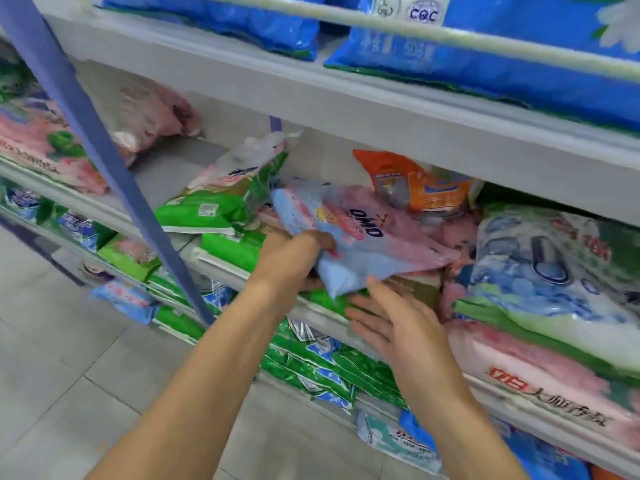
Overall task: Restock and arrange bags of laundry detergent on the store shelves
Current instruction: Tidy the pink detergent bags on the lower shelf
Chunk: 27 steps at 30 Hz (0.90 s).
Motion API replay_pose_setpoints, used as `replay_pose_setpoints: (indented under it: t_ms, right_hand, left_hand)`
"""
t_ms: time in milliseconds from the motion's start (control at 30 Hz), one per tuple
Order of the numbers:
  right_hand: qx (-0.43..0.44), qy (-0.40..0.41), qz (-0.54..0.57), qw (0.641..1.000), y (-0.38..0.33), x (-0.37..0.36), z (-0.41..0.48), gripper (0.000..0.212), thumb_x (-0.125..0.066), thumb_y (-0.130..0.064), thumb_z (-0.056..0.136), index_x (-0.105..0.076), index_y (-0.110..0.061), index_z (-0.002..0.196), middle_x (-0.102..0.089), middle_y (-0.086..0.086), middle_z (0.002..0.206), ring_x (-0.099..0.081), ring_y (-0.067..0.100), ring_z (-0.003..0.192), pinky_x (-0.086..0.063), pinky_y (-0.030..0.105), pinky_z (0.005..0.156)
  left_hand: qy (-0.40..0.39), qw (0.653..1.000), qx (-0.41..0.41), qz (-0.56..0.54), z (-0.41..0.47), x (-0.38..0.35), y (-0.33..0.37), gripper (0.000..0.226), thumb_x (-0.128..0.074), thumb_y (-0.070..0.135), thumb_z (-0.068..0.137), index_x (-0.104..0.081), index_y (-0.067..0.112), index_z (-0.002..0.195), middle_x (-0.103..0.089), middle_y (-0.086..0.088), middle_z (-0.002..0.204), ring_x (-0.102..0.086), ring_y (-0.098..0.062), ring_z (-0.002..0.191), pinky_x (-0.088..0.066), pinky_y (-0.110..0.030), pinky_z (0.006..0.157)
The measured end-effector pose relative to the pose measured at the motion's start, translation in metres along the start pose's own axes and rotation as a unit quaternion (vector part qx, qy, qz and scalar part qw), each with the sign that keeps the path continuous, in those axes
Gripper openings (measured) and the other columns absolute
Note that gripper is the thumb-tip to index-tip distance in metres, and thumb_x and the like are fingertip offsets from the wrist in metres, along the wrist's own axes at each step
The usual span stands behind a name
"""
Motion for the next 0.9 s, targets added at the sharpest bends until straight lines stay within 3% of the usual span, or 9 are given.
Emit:
replay_pose_setpoints:
  t_ms: [167, 367, 433, 533, 567, 700, 767, 867, 900]
  right_hand:
    - [-0.041, -0.038, 0.111, 0.992, 0.003, -0.014, -0.010, 0.049, -0.069, -0.036, 0.087, -0.069, -0.003, 0.123, -0.074, 0.018, 0.117, -0.071, 0.034, 0.112, -0.053, 0.049, 0.102]
    - [-0.051, 0.018, 0.112, 0.992, 0.019, 0.003, -0.019, 0.039, -0.077, -0.008, 0.083, -0.068, 0.002, 0.120, -0.073, 0.023, 0.117, -0.072, 0.039, 0.107, -0.056, 0.057, 0.096]
    - [-0.070, 0.025, 0.127, 0.989, 0.017, 0.007, -0.024, 0.060, -0.086, -0.010, 0.074, -0.062, 0.000, 0.127, -0.071, 0.021, 0.124, -0.070, 0.038, 0.113, -0.054, 0.059, 0.096]
    - [-0.062, 0.044, 0.066, 0.995, 0.011, 0.021, -0.033, 0.108, -0.103, -0.032, 0.045, -0.053, -0.013, 0.139, -0.066, 0.005, 0.137, -0.065, 0.027, 0.123, -0.048, 0.058, 0.106]
    - [-0.067, 0.041, 0.038, 0.996, 0.009, 0.022, -0.040, 0.111, -0.104, -0.034, 0.043, -0.053, -0.015, 0.140, -0.065, 0.002, 0.138, -0.064, 0.024, 0.124, -0.047, 0.055, 0.108]
    - [-0.097, 0.041, -0.023, 0.994, -0.006, 0.023, -0.083, 0.059, -0.088, 0.001, 0.069, -0.058, -0.010, 0.118, -0.078, 0.004, 0.110, -0.075, 0.024, 0.103, -0.058, 0.045, 0.095]
    - [-0.100, 0.007, -0.030, 0.995, -0.013, 0.021, -0.100, 0.066, -0.086, 0.004, 0.067, -0.058, -0.007, 0.125, -0.078, 0.007, 0.111, -0.075, 0.025, 0.103, -0.059, 0.041, 0.091]
    - [-0.097, -0.026, -0.052, 0.994, -0.025, 0.022, -0.125, 0.092, -0.098, -0.011, 0.050, -0.058, -0.004, 0.133, -0.076, 0.009, 0.117, -0.073, 0.028, 0.108, -0.051, 0.049, 0.105]
    - [-0.090, -0.036, -0.065, 0.993, -0.032, 0.024, -0.135, 0.089, -0.097, -0.014, 0.049, -0.061, -0.001, 0.130, -0.076, 0.011, 0.116, -0.073, 0.030, 0.108, -0.052, 0.051, 0.105]
  left_hand:
    - [-0.029, 0.998, 0.054, -0.029, -0.063, -0.002, -0.037, 0.022, -0.076, 0.005, 0.081, -0.070, -0.001, 0.102, -0.078, -0.019, 0.092, -0.075, -0.025, 0.067, -0.062, -0.032, 0.057]
    - [-0.077, 0.989, 0.114, -0.058, -0.092, 0.002, -0.066, 0.032, -0.081, 0.014, 0.080, -0.072, 0.008, 0.111, -0.080, -0.007, 0.098, -0.077, -0.021, 0.085, -0.060, -0.030, 0.074]
    - [-0.054, 0.985, 0.122, -0.106, -0.088, 0.015, -0.063, 0.024, -0.078, 0.019, 0.083, -0.074, 0.008, 0.105, -0.079, -0.007, 0.096, -0.076, -0.021, 0.079, -0.061, -0.030, 0.072]
    - [-0.048, 0.978, 0.118, -0.167, -0.090, 0.028, -0.052, 0.017, -0.072, 0.022, 0.089, -0.074, 0.011, 0.101, -0.076, -0.008, 0.089, -0.072, -0.019, 0.070, -0.061, -0.029, 0.063]
    - [-0.058, 0.974, 0.120, -0.182, -0.094, 0.030, -0.050, 0.017, -0.068, 0.024, 0.091, -0.074, 0.011, 0.101, -0.077, -0.008, 0.089, -0.073, -0.019, 0.070, -0.061, -0.030, 0.062]
    - [-0.088, 0.953, 0.164, -0.238, -0.115, 0.040, -0.055, 0.036, -0.059, 0.033, 0.095, -0.076, 0.009, 0.116, -0.076, -0.010, 0.112, -0.076, -0.026, 0.089, -0.064, -0.039, 0.070]
    - [-0.106, 0.952, 0.163, -0.237, -0.127, 0.045, -0.055, 0.035, -0.055, 0.032, 0.096, -0.080, 0.011, 0.107, -0.076, -0.011, 0.113, -0.076, -0.027, 0.092, -0.064, -0.040, 0.072]
    - [-0.156, 0.953, 0.161, -0.204, -0.147, 0.052, -0.049, 0.030, -0.060, 0.027, 0.086, -0.082, 0.011, 0.099, -0.075, -0.014, 0.116, -0.075, -0.029, 0.095, -0.064, -0.042, 0.075]
    - [-0.182, 0.950, 0.166, -0.191, -0.155, 0.054, -0.046, 0.029, -0.068, 0.026, 0.079, -0.082, 0.009, 0.097, -0.075, -0.015, 0.114, -0.076, -0.029, 0.093, -0.064, -0.042, 0.071]
Point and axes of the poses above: each hand's wrist, its own z-axis towards the middle knuckle, its own x-axis out of the back of the hand, y = z × x, the point moved 10 cm from there along z, towards the middle knuckle
